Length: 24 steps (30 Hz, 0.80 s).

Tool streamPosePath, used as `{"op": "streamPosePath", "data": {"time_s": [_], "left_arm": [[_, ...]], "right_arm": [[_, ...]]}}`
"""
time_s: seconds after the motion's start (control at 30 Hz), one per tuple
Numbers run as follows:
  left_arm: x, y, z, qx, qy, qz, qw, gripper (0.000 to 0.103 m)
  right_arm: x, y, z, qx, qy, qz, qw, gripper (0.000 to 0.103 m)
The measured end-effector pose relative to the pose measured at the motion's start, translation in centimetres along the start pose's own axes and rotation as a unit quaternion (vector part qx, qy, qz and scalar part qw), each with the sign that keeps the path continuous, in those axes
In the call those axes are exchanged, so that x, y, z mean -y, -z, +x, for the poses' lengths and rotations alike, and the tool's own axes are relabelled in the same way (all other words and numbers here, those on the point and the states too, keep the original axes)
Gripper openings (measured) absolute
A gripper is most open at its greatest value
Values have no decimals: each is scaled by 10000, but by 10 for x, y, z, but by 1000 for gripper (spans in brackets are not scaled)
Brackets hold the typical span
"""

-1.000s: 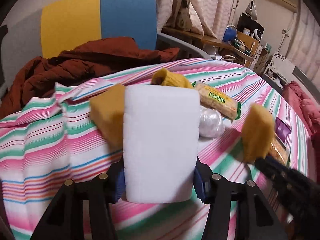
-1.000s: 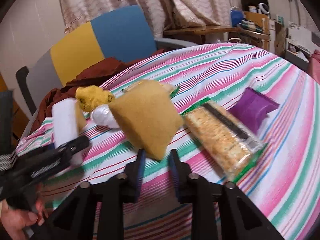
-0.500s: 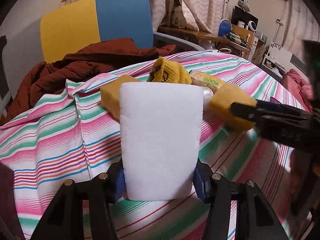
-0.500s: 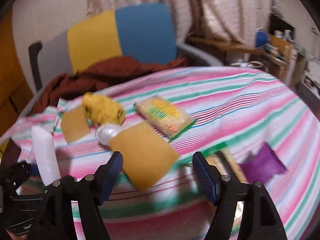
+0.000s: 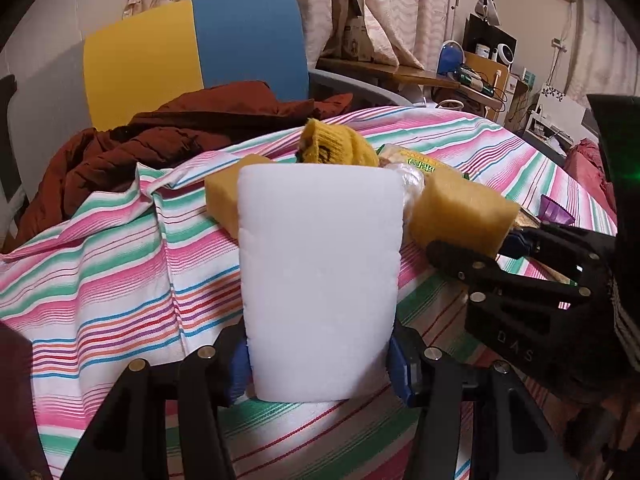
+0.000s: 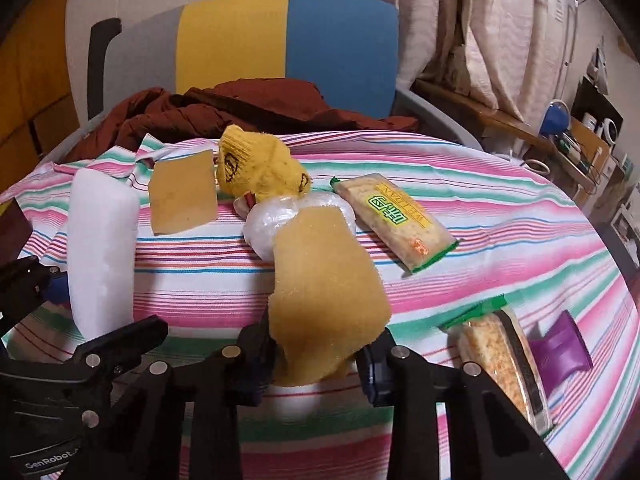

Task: Organize objects
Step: 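Carry the white block and yellow sponge to the gold tray and release both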

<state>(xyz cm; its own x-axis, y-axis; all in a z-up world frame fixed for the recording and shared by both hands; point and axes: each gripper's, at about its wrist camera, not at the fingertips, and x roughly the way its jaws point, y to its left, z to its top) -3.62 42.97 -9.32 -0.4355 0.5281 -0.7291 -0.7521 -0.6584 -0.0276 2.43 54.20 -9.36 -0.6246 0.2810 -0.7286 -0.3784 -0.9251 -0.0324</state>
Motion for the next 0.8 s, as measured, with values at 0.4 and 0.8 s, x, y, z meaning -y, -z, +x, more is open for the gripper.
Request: {"op": "streamPosePath", "data": {"time_s": [0.4,0.8], "left_arm": [[5,14,-31,390,-80,230,9989,56],[-7,45,-66,533,-65,83,9985,56]], "right_arm": [[23,25,-40,468,-137,1177,9918,32],[-8,43,-70,569,-370,1316,9890,32]]}}
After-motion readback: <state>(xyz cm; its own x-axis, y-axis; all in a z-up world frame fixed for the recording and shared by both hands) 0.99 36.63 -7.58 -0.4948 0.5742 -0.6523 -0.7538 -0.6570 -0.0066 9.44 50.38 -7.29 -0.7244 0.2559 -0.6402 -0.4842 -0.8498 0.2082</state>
